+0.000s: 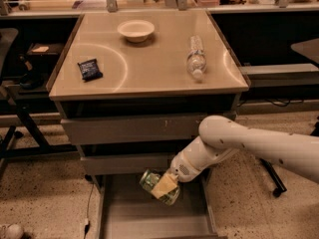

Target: Place green can into bottom drawer

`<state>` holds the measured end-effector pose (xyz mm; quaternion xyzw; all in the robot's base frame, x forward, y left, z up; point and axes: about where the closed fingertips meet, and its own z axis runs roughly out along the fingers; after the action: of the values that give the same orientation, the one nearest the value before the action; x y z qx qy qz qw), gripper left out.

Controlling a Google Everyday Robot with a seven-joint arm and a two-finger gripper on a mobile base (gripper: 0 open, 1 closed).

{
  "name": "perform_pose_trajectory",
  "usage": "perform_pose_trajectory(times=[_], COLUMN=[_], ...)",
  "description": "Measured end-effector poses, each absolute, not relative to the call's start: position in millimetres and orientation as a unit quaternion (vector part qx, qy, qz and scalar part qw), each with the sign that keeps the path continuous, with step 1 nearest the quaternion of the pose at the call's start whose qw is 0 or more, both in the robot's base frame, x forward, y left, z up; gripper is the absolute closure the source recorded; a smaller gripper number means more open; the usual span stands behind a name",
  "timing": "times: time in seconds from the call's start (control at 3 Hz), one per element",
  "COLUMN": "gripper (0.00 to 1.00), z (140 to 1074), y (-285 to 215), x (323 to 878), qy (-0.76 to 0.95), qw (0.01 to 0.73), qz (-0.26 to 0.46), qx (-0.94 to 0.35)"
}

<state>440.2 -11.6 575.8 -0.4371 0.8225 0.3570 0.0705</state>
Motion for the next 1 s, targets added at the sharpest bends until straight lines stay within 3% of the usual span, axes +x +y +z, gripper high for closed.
perform_pose_trajectory(times=[0.33, 1.0], gripper=[1.0, 1.0], z=[512.8, 494.2], y=[1.1, 5.3], x=[431.3, 424.9], qy=[0.828, 0.828], qw=[0.057, 0.047], qz=[0.393, 0.405], qx=[-0.395, -0.385])
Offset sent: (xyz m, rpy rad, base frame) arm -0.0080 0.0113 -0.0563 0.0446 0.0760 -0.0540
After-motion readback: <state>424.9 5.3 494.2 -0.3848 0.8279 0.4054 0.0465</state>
